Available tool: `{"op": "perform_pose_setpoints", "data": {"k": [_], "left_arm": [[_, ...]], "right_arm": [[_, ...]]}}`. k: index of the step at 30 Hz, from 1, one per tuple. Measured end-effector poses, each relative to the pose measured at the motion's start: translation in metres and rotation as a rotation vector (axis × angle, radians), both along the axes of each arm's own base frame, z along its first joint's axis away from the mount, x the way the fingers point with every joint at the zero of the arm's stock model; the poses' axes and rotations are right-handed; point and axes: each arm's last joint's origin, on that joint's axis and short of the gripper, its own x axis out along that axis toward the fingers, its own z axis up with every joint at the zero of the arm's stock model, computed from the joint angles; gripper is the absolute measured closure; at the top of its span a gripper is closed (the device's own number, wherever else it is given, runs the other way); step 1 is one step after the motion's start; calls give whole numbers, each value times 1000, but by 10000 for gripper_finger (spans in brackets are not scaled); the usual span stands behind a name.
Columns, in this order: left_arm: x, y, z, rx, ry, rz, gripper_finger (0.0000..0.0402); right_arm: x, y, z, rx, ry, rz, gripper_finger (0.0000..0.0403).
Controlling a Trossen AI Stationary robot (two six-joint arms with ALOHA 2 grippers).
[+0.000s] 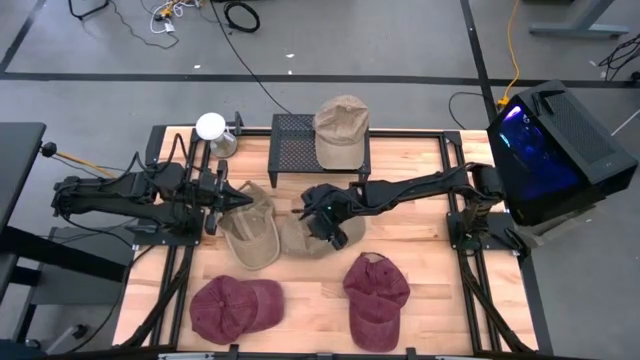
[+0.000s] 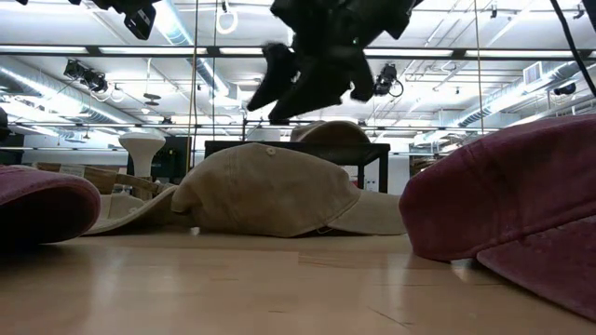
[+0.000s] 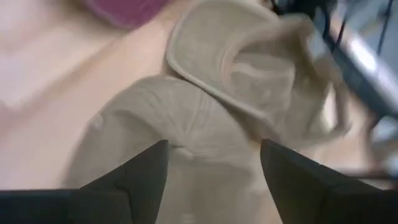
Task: Pick & Place hat
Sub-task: Stack the right brown cap on the brown cap on the shelf
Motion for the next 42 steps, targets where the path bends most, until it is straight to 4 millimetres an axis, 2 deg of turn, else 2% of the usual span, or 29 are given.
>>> {"op": "perform_pose_setpoints", "data": {"k": [6, 19, 24, 31, 38, 42], "left_arm": [[0, 0, 1, -1, -6, 0, 387], [0, 0, 1, 0, -12, 0, 387], [0, 0, 1, 0, -11, 0, 387], [0, 0, 1, 0, -12, 0, 387], [0, 0, 1, 0, -14, 0, 387], [0, 0, 1, 0, -14, 0, 387]], "right_arm": [[7, 0, -1, -264, -107, 245, 157], [18, 0, -40, -436, -37, 405, 166], [17, -1, -47, -470, 3, 429, 166], [18, -1, -46, -491, -25, 467, 176], [20, 0, -51, -479, -35, 496, 206], [19, -1, -52, -478, -24, 499, 237]]}}
